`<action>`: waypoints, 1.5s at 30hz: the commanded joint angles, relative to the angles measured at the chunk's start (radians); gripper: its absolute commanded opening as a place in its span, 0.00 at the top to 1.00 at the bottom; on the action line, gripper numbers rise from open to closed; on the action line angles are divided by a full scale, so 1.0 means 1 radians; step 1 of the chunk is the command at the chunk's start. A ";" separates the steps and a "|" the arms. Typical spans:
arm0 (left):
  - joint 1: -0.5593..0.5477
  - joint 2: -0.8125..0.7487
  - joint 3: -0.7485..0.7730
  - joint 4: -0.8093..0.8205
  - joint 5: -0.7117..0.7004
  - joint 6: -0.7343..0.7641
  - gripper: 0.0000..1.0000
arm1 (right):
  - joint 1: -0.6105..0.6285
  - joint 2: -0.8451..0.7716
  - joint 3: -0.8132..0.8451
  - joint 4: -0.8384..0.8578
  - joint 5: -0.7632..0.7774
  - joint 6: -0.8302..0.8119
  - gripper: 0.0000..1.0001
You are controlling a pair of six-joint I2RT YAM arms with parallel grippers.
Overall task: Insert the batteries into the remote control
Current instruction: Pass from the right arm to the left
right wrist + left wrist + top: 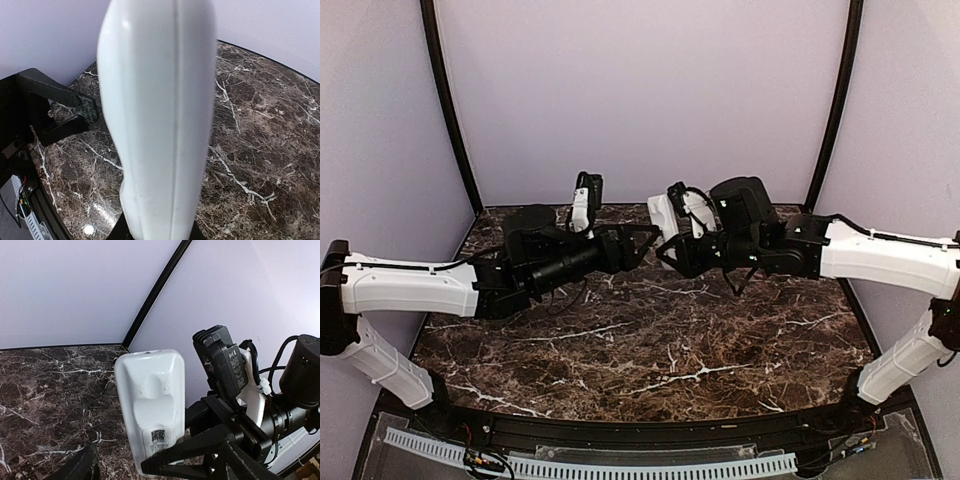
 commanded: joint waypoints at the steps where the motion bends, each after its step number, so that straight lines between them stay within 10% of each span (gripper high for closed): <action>1: 0.006 0.012 0.003 0.071 0.010 0.027 0.23 | 0.016 -0.003 -0.023 0.125 -0.117 -0.018 1.00; 10: 0.031 -0.035 -0.023 0.039 0.077 0.047 0.23 | 0.025 -0.076 -0.061 0.110 0.006 -0.025 1.00; 26: 0.064 -0.135 -0.074 0.008 0.541 0.316 0.18 | -0.007 -0.191 -0.100 0.197 -0.769 -0.284 1.00; 45: 0.036 -0.092 -0.045 0.155 0.641 0.296 0.41 | -0.007 -0.158 -0.058 0.189 -0.812 -0.302 1.00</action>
